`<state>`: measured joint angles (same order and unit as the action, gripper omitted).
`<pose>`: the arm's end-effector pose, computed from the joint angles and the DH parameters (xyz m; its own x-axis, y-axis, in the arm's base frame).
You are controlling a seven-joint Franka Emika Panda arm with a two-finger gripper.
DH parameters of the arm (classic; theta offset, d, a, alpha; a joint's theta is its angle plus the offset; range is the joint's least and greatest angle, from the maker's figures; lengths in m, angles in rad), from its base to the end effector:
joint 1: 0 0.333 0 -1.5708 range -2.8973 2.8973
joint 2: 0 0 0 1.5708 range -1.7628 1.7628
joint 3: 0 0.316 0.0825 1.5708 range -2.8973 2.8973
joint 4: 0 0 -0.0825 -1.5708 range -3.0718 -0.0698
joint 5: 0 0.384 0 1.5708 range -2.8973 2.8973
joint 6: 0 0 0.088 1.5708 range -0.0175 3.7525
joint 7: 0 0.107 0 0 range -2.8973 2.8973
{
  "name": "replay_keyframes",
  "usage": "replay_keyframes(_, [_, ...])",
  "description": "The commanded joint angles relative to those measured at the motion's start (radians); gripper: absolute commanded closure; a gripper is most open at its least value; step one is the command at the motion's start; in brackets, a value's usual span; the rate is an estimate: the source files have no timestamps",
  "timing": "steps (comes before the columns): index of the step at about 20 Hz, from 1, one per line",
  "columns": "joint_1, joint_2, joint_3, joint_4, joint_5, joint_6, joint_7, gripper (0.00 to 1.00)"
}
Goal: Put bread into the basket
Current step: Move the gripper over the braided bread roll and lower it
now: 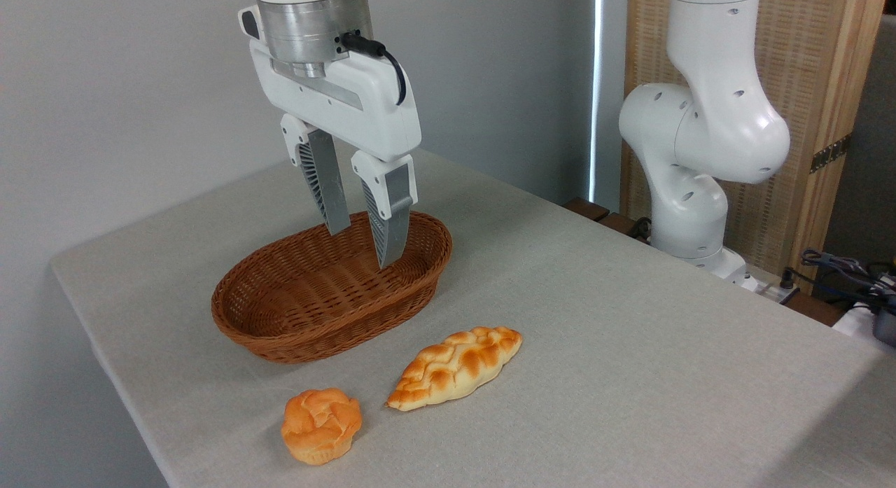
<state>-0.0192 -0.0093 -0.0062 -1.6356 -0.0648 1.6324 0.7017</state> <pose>0.5559 -0.0207 0.6046 0.7495 -0.6604 0.0463 -0.6620 -0.7481 0.0455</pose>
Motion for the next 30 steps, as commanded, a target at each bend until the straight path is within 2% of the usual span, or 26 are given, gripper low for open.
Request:
replay_keyframes(1, [-0.001, 0.003, 0.005, 0.010, 0.011, -0.026, 0.012, 0.00])
replay_keyframes(8, [-0.005, -0.009, -0.006, -0.050, 0.013, -0.019, 0.013, 0.00])
replay_keyframes(10, [-0.007, -0.017, -0.009, -0.087, 0.031, 0.001, 0.015, 0.00])
replay_keyframes(14, [-0.007, -0.136, -0.006, -0.327, 0.063, 0.203, 0.024, 0.00])
replay_keyframes(18, [-0.007, -0.216, 0.005, -0.508, 0.106, 0.274, 0.079, 0.00])
replay_keyframes(20, [-0.007, -0.247, 0.024, -0.614, 0.122, 0.364, 0.116, 0.00])
replay_keyframes(23, [-0.007, -0.247, 0.040, -0.671, 0.122, 0.428, 0.119, 0.00])
replay_keyframes(30, [-0.008, -0.236, 0.041, -0.724, 0.123, 0.483, 0.154, 0.00])
